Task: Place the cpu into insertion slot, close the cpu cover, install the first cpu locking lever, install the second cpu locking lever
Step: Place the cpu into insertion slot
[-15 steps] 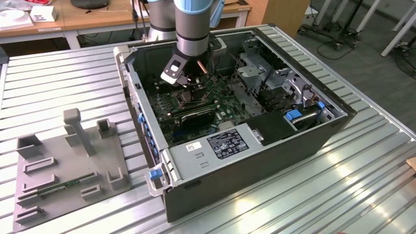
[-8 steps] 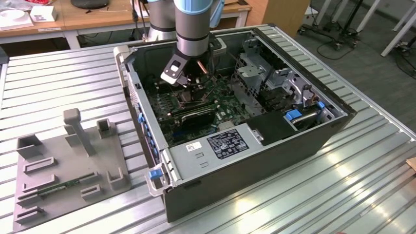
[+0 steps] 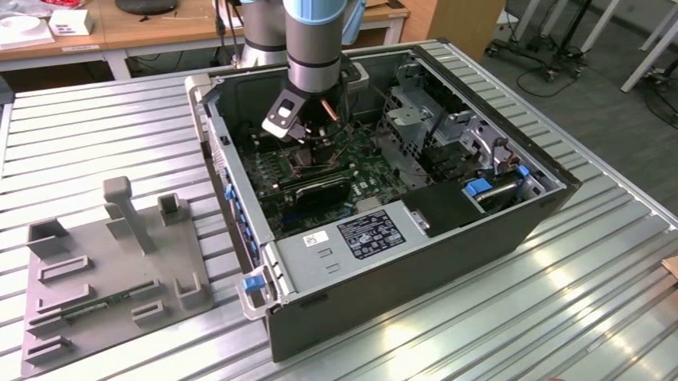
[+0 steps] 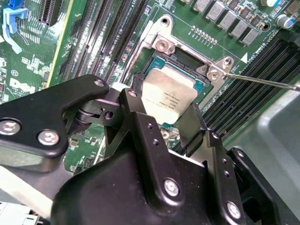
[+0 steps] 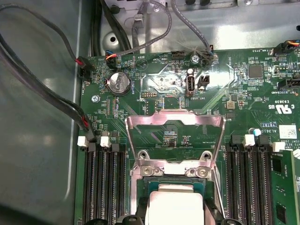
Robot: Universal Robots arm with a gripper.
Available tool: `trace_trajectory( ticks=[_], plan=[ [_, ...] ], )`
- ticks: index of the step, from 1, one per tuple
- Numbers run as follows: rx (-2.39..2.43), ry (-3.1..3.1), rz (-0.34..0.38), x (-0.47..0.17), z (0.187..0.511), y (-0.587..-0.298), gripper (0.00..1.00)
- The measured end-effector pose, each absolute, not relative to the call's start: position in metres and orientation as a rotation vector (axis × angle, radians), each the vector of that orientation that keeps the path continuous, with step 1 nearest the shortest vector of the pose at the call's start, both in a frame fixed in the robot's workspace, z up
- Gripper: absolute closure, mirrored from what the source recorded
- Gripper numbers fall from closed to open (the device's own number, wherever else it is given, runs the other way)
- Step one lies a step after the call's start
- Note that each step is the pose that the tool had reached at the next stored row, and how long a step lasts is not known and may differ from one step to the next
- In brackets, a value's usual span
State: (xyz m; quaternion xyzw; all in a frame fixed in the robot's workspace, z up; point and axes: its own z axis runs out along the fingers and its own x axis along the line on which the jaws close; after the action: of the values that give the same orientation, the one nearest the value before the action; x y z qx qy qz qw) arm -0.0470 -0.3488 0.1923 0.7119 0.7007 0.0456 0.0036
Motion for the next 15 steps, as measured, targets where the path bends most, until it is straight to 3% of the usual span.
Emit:
trace_trajectory(
  ticks=[15],
  plan=[
    [2.232,2.197,0.143,-0.0476,0.192,-0.3479,0.46]
  ],
)
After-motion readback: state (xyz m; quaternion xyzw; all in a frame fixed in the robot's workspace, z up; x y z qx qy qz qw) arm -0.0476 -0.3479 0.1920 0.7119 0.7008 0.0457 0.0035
